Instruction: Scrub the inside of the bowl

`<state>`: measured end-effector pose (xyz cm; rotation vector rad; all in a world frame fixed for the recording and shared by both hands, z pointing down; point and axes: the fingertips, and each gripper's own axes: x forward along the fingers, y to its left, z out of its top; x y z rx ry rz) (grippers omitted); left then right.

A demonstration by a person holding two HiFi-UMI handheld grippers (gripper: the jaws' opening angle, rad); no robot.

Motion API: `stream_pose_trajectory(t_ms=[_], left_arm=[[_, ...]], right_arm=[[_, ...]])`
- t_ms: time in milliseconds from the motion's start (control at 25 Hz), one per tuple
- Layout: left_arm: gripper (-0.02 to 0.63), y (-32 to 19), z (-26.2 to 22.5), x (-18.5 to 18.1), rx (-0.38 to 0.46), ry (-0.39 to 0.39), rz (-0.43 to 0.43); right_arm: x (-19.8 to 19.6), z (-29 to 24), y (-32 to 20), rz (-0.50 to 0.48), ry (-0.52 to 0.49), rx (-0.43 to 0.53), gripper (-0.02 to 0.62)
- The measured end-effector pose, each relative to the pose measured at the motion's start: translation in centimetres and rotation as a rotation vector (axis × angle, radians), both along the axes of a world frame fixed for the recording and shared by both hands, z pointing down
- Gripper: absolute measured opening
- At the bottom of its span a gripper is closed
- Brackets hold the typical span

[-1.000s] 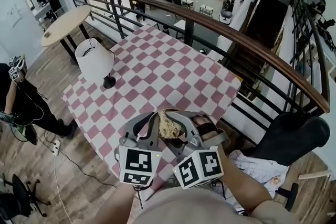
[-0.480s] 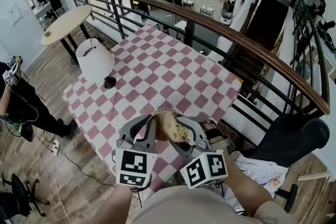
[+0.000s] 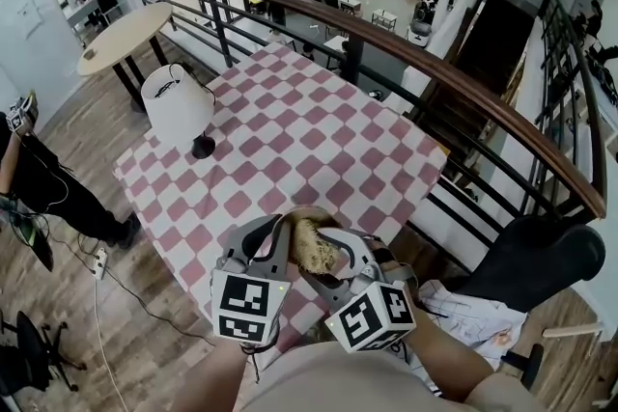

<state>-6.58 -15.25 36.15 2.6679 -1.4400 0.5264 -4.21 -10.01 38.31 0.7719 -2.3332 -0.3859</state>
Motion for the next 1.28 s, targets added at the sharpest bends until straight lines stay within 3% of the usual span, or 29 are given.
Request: stream_pose_trajectory(t_ms=[320, 600, 1040, 1280], left_arm=[[0.023, 0.8, 1.5, 0.4, -0.076, 0.026, 0.026], [0.023, 1.1, 1.6, 0.2, -0.069, -0.029, 0.05], [0.026, 0.8, 1.3, -0.2, -0.06, -0.008, 0.069], [0.032, 0.5, 0.5, 0.3, -0.084, 0.077, 0.062]], right_arm=[[-1.0, -0.4, -0.5, -0.021, -0.02, 0.087, 0.256], [-1.0, -0.7, -0.7, 0.001, -0.029, 0.108, 0.256], [1.9, -0.2, -0.3, 0.108, -0.056, 0.02, 0.256], [2.3, 0.3, -0.2, 0.165, -0.049, 0.008, 0.256]])
